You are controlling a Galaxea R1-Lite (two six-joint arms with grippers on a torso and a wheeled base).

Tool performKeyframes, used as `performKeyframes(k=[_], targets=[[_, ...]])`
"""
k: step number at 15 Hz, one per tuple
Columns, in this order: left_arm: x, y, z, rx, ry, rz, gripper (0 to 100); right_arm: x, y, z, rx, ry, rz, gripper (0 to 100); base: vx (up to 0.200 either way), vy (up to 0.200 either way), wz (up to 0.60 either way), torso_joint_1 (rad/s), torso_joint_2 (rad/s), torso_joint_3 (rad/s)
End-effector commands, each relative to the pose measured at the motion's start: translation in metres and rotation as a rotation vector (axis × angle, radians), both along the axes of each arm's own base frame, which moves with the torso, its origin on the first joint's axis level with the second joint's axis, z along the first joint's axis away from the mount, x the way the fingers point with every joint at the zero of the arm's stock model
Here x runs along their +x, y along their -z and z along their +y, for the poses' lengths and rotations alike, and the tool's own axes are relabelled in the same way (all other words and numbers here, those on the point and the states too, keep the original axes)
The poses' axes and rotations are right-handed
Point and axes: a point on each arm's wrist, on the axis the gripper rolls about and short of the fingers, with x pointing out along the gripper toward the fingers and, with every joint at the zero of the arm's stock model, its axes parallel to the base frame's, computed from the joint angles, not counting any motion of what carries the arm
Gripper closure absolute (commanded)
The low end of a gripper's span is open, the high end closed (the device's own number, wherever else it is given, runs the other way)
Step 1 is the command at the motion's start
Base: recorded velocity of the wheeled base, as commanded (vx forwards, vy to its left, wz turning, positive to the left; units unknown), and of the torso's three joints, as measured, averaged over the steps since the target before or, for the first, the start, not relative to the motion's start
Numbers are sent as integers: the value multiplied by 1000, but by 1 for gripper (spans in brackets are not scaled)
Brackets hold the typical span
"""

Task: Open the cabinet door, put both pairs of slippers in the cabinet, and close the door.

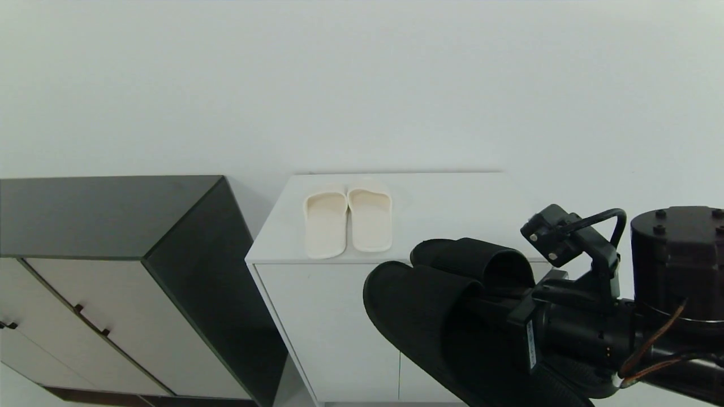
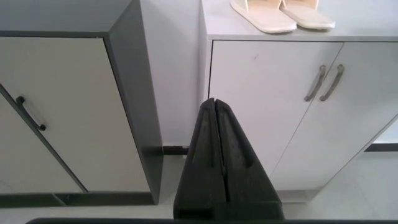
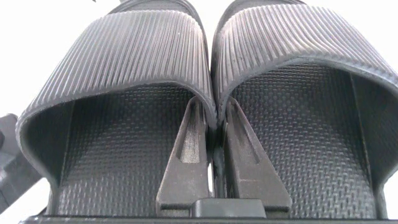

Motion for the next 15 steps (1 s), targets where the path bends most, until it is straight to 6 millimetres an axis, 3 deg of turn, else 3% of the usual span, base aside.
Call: performKeyframes(k=[1, 10, 15], targets=[[0, 0, 0, -1, 0, 0, 100, -1, 1, -1, -1, -4, 2, 100, 0, 0, 0, 0, 0, 0], [0, 0, 0, -3, 0, 0, 100, -2, 3, -1, 1, -32, 13, 100, 0, 0, 0, 0, 0, 0], [0, 0, 0, -3, 0, 0, 100, -7, 1, -3, 13, -66, 13, 100, 0, 0, 0, -132, 310, 181]])
